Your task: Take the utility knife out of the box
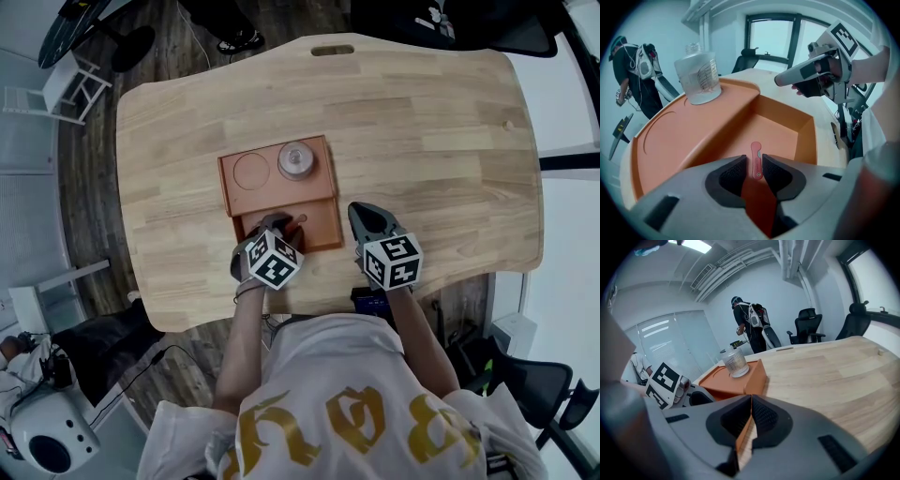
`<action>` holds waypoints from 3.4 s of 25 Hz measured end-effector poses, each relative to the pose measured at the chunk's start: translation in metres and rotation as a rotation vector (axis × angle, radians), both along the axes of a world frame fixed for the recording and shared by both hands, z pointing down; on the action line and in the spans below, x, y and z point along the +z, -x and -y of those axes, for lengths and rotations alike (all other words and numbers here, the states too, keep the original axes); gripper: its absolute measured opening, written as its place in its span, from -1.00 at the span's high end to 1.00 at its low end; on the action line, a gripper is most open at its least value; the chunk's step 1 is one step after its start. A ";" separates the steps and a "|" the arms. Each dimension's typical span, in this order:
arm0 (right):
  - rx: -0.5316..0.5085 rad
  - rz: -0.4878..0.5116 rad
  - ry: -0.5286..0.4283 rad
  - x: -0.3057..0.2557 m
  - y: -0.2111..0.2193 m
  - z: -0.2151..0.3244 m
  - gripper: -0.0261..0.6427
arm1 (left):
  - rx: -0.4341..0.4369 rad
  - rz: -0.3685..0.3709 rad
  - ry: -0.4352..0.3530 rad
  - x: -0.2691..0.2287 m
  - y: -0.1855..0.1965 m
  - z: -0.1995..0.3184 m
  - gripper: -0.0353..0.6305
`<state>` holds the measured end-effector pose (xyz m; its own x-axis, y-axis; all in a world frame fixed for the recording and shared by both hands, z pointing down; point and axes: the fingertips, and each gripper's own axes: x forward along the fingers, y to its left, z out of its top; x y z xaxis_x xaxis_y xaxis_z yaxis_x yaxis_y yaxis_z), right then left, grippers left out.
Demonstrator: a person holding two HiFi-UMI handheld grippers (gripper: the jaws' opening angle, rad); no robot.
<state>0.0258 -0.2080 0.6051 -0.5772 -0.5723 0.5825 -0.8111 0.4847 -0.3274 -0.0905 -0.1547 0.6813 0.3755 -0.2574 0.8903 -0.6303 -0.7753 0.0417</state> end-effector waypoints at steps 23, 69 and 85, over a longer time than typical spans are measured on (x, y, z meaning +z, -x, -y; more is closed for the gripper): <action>0.005 0.008 -0.020 -0.009 -0.004 0.002 0.89 | -0.038 0.005 -0.006 0.000 0.001 0.001 0.71; 0.012 0.034 -0.402 -0.154 0.005 -0.047 0.89 | -0.505 -0.620 -0.490 -0.218 0.019 -0.021 0.71; 0.044 0.063 -0.482 -0.192 -0.003 -0.070 0.89 | -0.475 -0.621 -0.729 -0.281 0.015 -0.042 0.71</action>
